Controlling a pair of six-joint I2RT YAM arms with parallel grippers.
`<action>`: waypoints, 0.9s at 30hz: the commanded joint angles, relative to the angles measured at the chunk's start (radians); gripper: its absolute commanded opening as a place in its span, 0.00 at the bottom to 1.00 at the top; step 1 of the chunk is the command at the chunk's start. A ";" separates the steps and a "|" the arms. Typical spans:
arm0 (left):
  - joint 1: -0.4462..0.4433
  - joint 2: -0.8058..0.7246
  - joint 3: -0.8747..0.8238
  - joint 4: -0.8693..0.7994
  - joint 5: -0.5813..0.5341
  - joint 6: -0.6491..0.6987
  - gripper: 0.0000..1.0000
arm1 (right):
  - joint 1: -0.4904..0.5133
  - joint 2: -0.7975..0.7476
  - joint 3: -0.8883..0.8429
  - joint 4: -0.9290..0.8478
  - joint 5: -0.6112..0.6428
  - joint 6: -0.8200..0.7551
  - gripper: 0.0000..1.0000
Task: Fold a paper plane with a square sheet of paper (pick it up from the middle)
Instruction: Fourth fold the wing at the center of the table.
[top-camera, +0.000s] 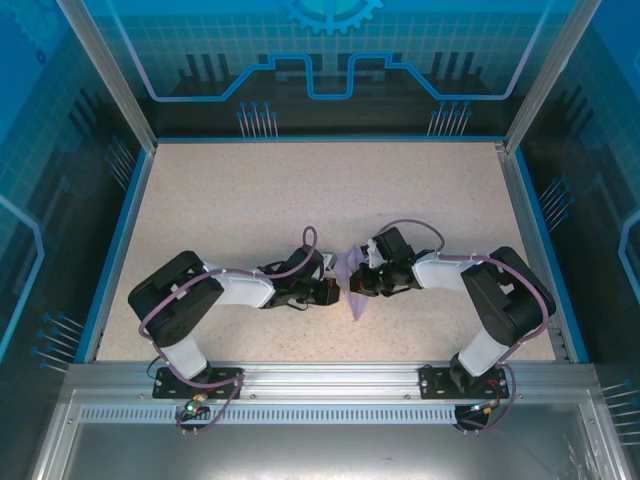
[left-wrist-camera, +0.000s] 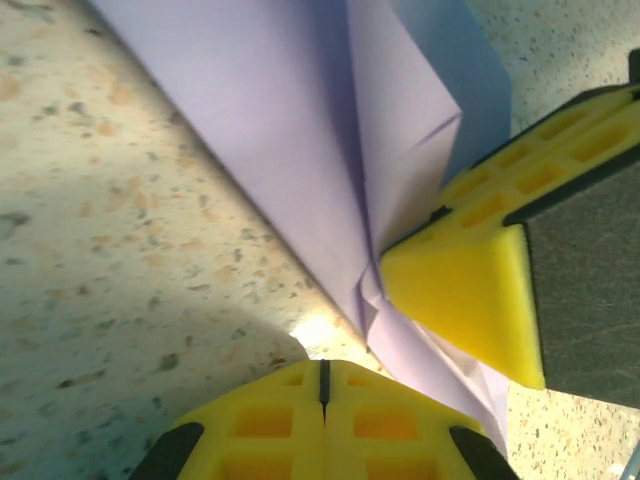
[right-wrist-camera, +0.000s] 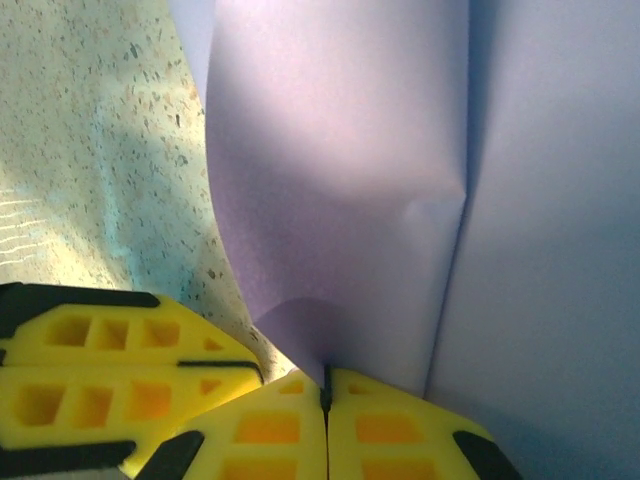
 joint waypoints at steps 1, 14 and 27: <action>0.015 -0.045 -0.014 -0.023 -0.023 -0.019 0.00 | 0.009 0.019 -0.006 -0.031 -0.007 -0.025 0.06; 0.026 -0.071 0.012 -0.034 -0.023 -0.034 0.00 | 0.010 0.034 -0.006 -0.007 -0.017 -0.023 0.08; 0.026 -0.047 0.075 -0.049 -0.048 -0.118 0.22 | 0.019 0.055 -0.012 0.002 -0.017 -0.045 0.15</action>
